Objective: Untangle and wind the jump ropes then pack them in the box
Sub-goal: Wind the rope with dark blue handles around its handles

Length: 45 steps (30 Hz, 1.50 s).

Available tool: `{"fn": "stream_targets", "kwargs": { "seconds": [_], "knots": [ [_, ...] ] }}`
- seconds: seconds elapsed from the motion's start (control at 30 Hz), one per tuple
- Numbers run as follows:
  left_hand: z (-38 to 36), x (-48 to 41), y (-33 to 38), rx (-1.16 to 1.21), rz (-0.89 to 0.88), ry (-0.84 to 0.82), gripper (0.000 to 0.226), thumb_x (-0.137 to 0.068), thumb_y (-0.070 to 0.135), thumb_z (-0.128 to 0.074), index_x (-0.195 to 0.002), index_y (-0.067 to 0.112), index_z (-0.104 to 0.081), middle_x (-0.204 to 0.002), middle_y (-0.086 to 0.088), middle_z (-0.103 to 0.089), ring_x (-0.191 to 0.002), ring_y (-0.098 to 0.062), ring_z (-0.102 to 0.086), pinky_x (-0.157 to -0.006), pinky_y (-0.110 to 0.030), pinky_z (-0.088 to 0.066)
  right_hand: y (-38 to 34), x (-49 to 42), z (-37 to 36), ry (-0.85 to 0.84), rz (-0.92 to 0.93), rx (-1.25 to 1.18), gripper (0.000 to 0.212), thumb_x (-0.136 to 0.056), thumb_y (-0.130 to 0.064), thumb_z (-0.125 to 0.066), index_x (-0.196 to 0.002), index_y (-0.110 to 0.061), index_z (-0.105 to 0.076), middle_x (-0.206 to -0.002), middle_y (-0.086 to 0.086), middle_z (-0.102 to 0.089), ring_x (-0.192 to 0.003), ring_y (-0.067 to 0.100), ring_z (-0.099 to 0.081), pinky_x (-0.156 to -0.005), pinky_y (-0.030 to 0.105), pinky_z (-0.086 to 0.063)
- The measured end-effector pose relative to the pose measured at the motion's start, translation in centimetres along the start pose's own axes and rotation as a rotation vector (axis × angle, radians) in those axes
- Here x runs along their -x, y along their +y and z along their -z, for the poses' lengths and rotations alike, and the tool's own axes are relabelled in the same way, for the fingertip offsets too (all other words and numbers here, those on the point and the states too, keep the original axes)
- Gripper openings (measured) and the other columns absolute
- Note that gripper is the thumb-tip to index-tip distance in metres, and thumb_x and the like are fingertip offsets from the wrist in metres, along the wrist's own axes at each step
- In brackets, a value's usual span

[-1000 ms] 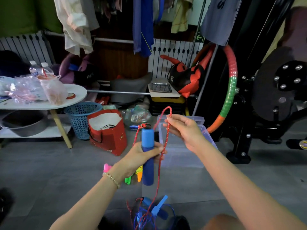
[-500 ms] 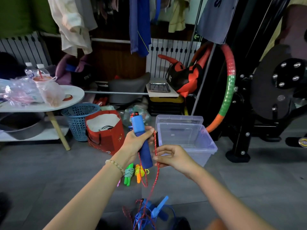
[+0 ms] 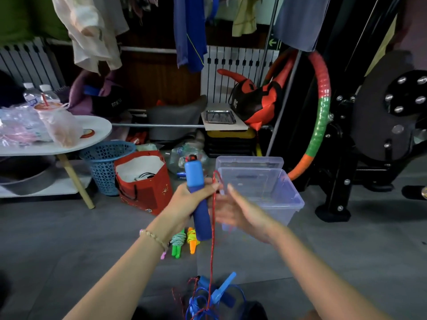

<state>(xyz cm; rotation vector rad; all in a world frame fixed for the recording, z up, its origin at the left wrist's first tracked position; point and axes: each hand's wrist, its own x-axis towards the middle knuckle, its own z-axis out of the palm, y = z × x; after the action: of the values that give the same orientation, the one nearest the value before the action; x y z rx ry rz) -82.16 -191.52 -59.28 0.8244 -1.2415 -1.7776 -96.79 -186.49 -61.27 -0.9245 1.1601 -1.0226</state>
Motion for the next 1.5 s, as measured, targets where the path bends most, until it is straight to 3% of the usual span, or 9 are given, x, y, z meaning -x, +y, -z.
{"fn": "stream_targets", "kwargs": {
  "seconds": [0.13, 0.27, 0.5, 0.63, 0.73, 0.9, 1.1, 1.4, 1.5],
  "knots": [
    [2.3, -2.4, 0.1, -0.096, -0.036, 0.137, 0.008, -0.085, 0.006, -0.066, -0.091, 0.009, -0.063, -0.074, 0.0, -0.072, -0.056, -0.006, -0.066, -0.056, -0.018, -0.054, 3.6, 0.6, -0.5, -0.266, -0.049, 0.272, 0.02, -0.092, -0.025, -0.056, -0.103, -0.011, -0.066, -0.095, 0.005, -0.071, -0.093, 0.019, -0.067, -0.096, 0.035, -0.05],
    [4.5, -1.7, -1.9, -0.296, 0.119, 0.032, 0.029, -0.08, 0.039, -0.072, -0.091, 0.013, -0.066, -0.071, 0.002, -0.065, -0.065, -0.012, -0.064, -0.064, -0.023, -0.05, 2.0, -0.7, 0.3, -0.002, 0.116, 0.114, 0.015, -0.093, -0.014, -0.053, -0.095, -0.012, -0.068, -0.081, 0.0, -0.074, -0.076, 0.011, -0.07, -0.075, 0.022, -0.056],
    [1.7, -0.2, -5.2, -0.335, 0.16, -0.251, 0.017, -0.083, 0.003, -0.069, -0.072, 0.014, -0.062, -0.055, 0.01, -0.06, -0.053, -0.003, -0.054, -0.057, -0.015, -0.046, 0.9, -3.2, 0.8, 0.27, 0.261, -0.179, 0.023, -0.096, -0.021, -0.046, -0.109, -0.011, -0.061, -0.101, 0.0, -0.073, -0.088, 0.006, -0.068, -0.073, 0.017, -0.054],
    [2.9, -1.8, -3.8, -0.025, 0.013, 0.058, 0.014, -0.084, -0.002, -0.063, -0.086, 0.012, -0.064, -0.06, 0.007, -0.068, -0.053, -0.003, -0.06, -0.058, -0.018, -0.051, 4.0, -2.6, 0.9, -0.056, -0.047, 0.016, 0.053, -0.089, -0.051, -0.042, -0.127, -0.016, -0.055, -0.129, 0.0, -0.059, -0.117, 0.012, -0.057, -0.099, 0.029, -0.046],
    [4.4, -2.6, -3.7, 0.107, -0.005, 0.224, 0.013, -0.087, 0.0, -0.061, -0.088, 0.012, -0.064, -0.067, 0.006, -0.072, -0.059, -0.006, -0.065, -0.058, -0.016, -0.054, 5.2, -1.9, 0.9, -0.291, -0.147, 0.249, 0.027, -0.091, -0.021, -0.059, -0.116, -0.011, -0.061, -0.109, 0.004, -0.069, -0.102, 0.014, -0.065, -0.1, 0.032, -0.047],
    [4.8, -2.1, -4.9, -0.034, 0.173, 0.059, 0.014, -0.086, 0.016, -0.065, -0.097, 0.008, -0.066, -0.091, -0.009, -0.073, -0.082, -0.023, -0.069, -0.08, -0.035, -0.056, 3.3, -2.0, 1.3, 0.077, 0.136, 0.078, 0.014, -0.083, -0.008, -0.062, -0.095, -0.014, -0.068, -0.082, -0.001, -0.074, -0.081, 0.008, -0.07, -0.089, 0.026, -0.053],
    [2.8, -0.1, -6.5, -0.292, 0.257, -0.297, 0.016, -0.085, -0.002, -0.064, -0.095, 0.011, -0.066, -0.071, 0.003, -0.072, -0.068, -0.009, -0.069, -0.068, -0.018, -0.055, 2.2, -2.1, 1.4, 0.446, 0.313, -0.293, 0.015, -0.09, 0.001, -0.054, -0.092, -0.008, -0.065, -0.076, -0.002, -0.074, -0.075, 0.007, -0.07, -0.068, 0.015, -0.055],
    [1.9, -0.1, -6.7, -0.35, 0.134, -0.236, 0.012, -0.084, 0.001, -0.066, -0.076, 0.01, -0.063, -0.063, 0.006, -0.069, -0.061, -0.005, -0.066, -0.062, -0.019, -0.055, 2.2, -2.4, -0.2, 0.38, 0.365, -0.287, 0.011, -0.089, -0.002, -0.056, -0.094, -0.007, -0.065, -0.083, 0.0, -0.075, -0.083, 0.011, -0.071, -0.071, 0.019, -0.055],
    [1.8, -0.5, -5.1, -0.145, 0.095, -0.075, 0.011, -0.086, 0.002, -0.064, -0.077, 0.008, -0.062, -0.058, 0.004, -0.067, -0.047, -0.005, -0.06, -0.05, -0.016, -0.049, 3.1, -2.8, 0.7, 0.281, 0.232, -0.14, 0.033, -0.093, -0.03, -0.048, -0.117, -0.01, -0.061, -0.106, 0.0, -0.071, -0.103, 0.015, -0.065, -0.081, 0.021, -0.052]
  ]
}}
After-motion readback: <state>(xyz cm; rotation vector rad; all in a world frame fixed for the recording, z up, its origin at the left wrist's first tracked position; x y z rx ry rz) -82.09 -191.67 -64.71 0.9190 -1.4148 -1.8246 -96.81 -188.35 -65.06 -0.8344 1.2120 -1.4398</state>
